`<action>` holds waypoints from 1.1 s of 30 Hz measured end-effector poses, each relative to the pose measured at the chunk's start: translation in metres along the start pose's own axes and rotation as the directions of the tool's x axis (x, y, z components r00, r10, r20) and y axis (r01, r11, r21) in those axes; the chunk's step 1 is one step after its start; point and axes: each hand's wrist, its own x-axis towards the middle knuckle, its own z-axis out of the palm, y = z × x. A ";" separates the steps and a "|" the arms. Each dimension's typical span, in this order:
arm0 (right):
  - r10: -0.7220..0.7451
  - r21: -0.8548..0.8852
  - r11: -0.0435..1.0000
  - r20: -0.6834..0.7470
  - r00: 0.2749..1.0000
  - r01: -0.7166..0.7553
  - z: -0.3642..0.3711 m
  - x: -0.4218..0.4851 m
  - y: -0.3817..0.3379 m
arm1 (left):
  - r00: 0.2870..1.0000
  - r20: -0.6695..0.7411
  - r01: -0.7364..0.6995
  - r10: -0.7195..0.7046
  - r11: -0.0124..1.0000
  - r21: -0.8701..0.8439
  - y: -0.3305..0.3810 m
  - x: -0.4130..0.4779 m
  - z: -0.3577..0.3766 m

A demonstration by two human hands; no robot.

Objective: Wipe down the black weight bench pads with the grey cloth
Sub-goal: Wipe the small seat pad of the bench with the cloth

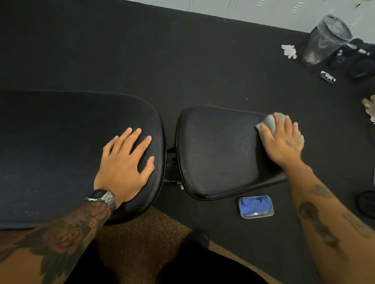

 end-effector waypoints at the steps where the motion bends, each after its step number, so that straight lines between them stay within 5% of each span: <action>1: 0.013 -0.021 1.000 0.031 0.999 -0.012 0.003 0.009 -0.016 | 1.000 0.002 0.002 -0.002 1.000 0.002 0.000 0.000 0.000; 9: -0.457 -0.104 0.877 0.122 0.881 0.469 0.058 -0.031 -0.144 | 1.000 -0.001 0.006 -0.006 1.000 -0.002 -0.001 0.001 0.000; 13: -0.651 -0.145 0.735 0.121 0.749 0.662 0.078 -0.087 -0.143 | 1.000 -0.002 0.010 -0.010 1.000 0.002 0.000 0.000 -0.001; 16: -0.680 -0.094 0.724 0.070 0.730 0.683 0.078 -0.131 -0.120 | 1.000 -0.008 0.013 -0.013 1.000 -0.004 0.000 -0.001 -0.001; 20: -0.609 -0.028 0.789 0.091 0.788 0.613 0.066 -0.165 -0.070 | 1.000 -0.003 0.013 -0.013 1.000 -0.007 -0.001 0.000 0.000; 26: -0.213 -0.007 0.977 0.051 0.976 0.213 0.033 -0.127 0.011 | 1.000 -0.030 0.002 -0.002 1.000 -0.013 -0.001 0.000 0.001; 33: -0.037 -0.016 0.999 0.020 0.999 0.037 0.008 -0.025 0.006 | 0.999 -0.042 -0.005 0.004 1.000 -0.008 0.000 0.000 0.001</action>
